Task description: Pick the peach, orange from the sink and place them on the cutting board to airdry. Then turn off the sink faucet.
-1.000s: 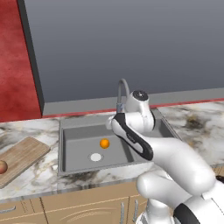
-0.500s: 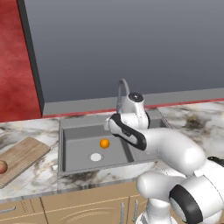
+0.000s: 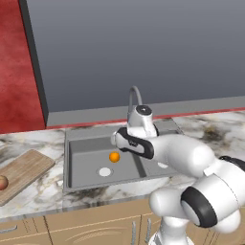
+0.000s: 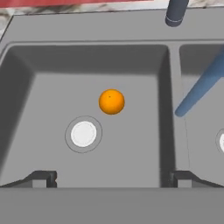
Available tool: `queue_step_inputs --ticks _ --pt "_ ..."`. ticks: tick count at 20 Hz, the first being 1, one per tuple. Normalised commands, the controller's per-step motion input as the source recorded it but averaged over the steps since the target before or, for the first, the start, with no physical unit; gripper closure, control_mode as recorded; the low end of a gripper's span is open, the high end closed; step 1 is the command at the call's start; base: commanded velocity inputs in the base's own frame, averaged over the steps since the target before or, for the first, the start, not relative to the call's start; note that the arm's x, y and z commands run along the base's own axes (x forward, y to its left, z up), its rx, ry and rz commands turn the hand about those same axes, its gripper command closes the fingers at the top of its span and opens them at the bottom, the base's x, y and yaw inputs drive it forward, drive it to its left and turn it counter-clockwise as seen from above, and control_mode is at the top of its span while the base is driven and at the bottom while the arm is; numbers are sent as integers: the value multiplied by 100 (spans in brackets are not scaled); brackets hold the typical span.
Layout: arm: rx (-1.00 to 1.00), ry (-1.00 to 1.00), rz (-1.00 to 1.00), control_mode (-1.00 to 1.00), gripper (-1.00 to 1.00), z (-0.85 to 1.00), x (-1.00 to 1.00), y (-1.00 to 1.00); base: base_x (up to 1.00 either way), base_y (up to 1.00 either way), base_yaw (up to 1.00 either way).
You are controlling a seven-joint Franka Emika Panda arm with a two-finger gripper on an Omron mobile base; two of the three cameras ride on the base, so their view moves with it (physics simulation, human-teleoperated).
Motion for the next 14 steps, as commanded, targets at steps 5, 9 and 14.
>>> queue_step_inputs --ticks 5,9,14 --pt "0 1 0 -100 -100 -30 14 2 0 0 0" --pt "0 2 0 -100 -100 -32 20 8 0 0 0" --pt "0 2 0 -100 -100 -33 18 9 0 0 0"
